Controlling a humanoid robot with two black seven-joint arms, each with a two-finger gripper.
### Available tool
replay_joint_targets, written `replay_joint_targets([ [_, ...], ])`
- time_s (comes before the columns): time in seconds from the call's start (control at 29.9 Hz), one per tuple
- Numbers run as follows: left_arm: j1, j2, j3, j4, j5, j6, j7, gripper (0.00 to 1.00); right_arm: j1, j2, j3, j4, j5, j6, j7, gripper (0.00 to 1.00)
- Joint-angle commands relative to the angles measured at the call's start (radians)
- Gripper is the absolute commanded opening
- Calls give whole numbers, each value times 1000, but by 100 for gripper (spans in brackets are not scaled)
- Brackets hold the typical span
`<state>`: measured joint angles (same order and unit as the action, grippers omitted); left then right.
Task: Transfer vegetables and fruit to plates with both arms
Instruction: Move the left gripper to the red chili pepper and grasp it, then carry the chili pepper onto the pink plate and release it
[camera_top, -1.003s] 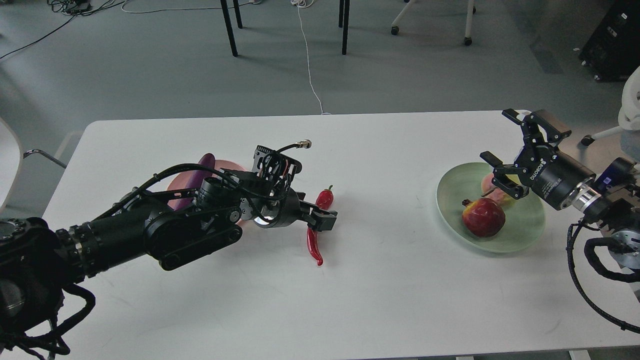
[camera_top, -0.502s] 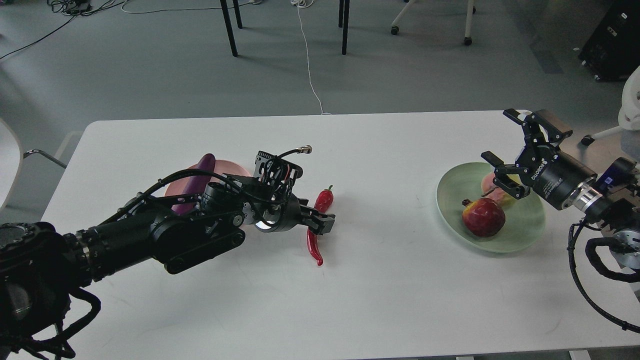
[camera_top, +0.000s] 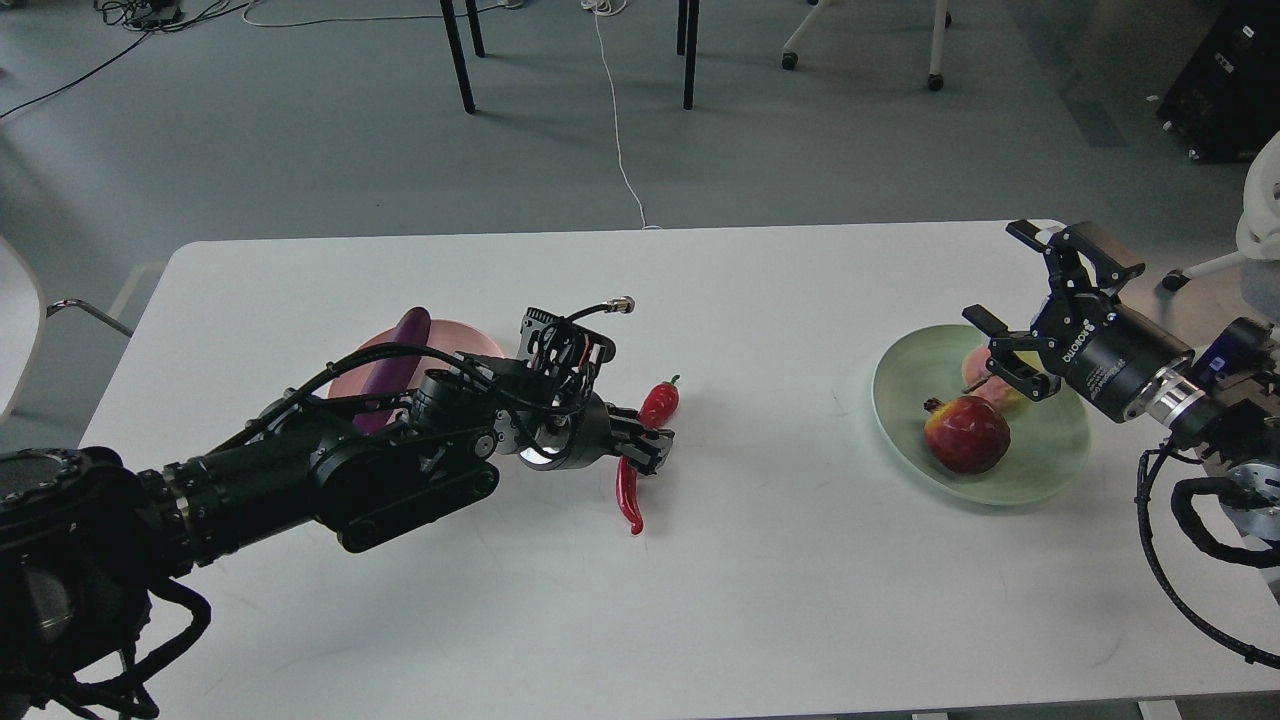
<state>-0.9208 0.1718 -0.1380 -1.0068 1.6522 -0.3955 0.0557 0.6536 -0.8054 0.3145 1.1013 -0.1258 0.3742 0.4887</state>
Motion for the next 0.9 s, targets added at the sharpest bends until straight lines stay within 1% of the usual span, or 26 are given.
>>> replay_joint_targets([
  [0.0, -7, 6, 0, -1, 1, 0, 1, 9, 0, 2, 0, 0, 0, 0, 0, 98],
  [0.13, -19, 26, -5, -13, 17, -2, 0, 9, -3, 0, 0, 2, 0, -1, 0, 98],
  [0.23, -87, 92, -6, -42, 12, -19, -2, 9, -3, 0, 0, 2, 0, -1, 0, 98],
  [0.27, -110, 115, -6, -55, 11, -37, -8, 9, -3, 0, 0, 2, 0, -1, 0, 98],
  [0.37, -154, 185, -5, -73, 12, -93, -57, 9, -3, 0, 0, 2, 0, -1, 0, 98],
  [0.43, -158, 242, -3, -78, 14, -93, -74, 9, -3, 2, 0, 2, 0, -1, 0, 98],
  [0.57, -147, 331, 4, -78, 14, -93, -80, 10, -5, 2, 0, 2, 0, -1, 0, 98],
  [0.64, -144, 366, 32, -70, 15, -93, -91, 10, -5, 2, 0, 2, -2, -1, 0, 98],
  [0.8, -142, 410, 63, -65, 14, -93, -96, 11, -5, 8, 0, 2, -17, -1, 0, 98],
  [0.87, -139, 410, 63, -64, 11, -93, -96, 14, -5, 9, 0, 2, -17, -1, 0, 98],
])
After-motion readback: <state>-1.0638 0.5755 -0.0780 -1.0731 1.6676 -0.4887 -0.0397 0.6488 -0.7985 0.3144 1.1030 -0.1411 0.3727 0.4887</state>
